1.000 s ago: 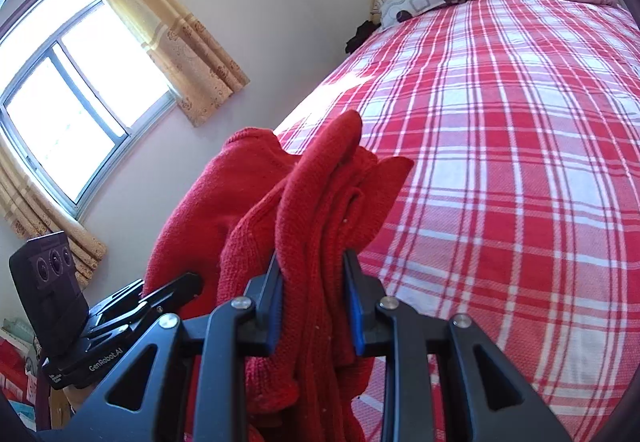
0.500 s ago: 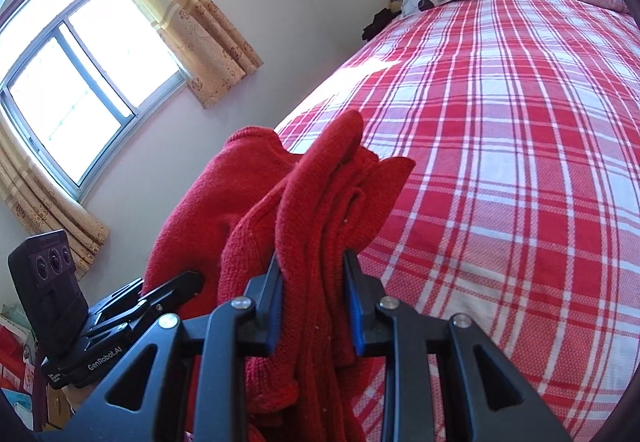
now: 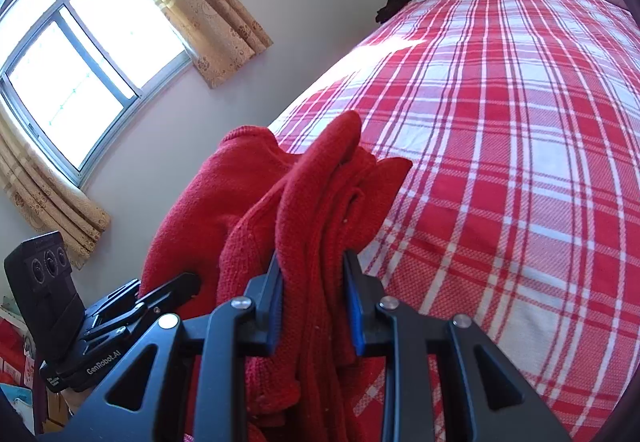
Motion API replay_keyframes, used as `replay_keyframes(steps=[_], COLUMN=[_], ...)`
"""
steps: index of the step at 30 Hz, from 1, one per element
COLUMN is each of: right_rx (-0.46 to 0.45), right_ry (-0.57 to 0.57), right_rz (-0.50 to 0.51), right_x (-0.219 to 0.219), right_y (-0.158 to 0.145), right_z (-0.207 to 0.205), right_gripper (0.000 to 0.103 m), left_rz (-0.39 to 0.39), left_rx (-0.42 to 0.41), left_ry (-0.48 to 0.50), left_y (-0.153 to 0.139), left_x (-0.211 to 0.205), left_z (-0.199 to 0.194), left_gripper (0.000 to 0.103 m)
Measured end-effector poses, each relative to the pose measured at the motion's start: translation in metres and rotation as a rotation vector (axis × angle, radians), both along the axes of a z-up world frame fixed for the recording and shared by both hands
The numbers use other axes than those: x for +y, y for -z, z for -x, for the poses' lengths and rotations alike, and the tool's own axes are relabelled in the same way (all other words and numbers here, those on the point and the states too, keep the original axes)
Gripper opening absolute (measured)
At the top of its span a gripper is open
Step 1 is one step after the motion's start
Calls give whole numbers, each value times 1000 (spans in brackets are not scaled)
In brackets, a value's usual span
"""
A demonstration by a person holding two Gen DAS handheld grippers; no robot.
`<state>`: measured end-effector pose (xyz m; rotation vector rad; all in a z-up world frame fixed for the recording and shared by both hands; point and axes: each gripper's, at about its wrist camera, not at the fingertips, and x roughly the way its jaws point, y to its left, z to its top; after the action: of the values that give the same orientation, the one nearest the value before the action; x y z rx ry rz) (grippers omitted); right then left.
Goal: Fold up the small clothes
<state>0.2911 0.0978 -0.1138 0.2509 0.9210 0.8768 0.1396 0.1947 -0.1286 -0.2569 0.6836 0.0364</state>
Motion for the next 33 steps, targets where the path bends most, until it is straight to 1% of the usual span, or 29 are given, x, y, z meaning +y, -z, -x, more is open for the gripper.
replay_keyframes(steps=[4, 11, 17, 21, 24, 25, 27, 28, 30, 31, 32, 33], right_rx=[23, 59, 91, 119, 135, 136, 132, 125, 116, 114, 118, 124], right_ry=[1, 12, 19, 28, 31, 33, 35, 33, 42, 51, 62, 70], right_rz=[13, 21, 20, 16, 15, 17, 21, 27, 40, 48, 55, 54], right_x=[5, 1, 0, -4, -4, -5, -6, -5, -7, -9, -12, -15], right_y=[12, 26, 38, 45, 48, 49, 49, 49, 49, 49, 49, 49], right_z=[0, -6, -8, -12, -14, -15, -15, -14, -12, -11, -11, -11], right_gripper=[29, 29, 30, 31, 33, 33, 36, 37, 42, 49, 54, 56], left_rz=[5, -20, 14, 8, 7, 2, -3, 0, -10, -23, -29, -27], left_rx=[12, 35, 40, 36, 40, 43, 41, 41, 45, 50, 53, 52], left_ry=[2, 24, 25, 30, 24, 24, 16, 12, -13, -37, -54, -59], left_y=[11, 31, 42, 44, 44, 44, 44, 45, 46, 46, 46, 45], left_x=[3, 5, 12, 11, 11, 10, 10, 11, 13, 14, 15, 16], left_z=[-2, -2, 2, 2, 2, 2, 3, 3, 4, 5, 7, 8], left_gripper=[34, 34, 35, 38, 42, 45, 48, 51, 63, 73, 76, 76])
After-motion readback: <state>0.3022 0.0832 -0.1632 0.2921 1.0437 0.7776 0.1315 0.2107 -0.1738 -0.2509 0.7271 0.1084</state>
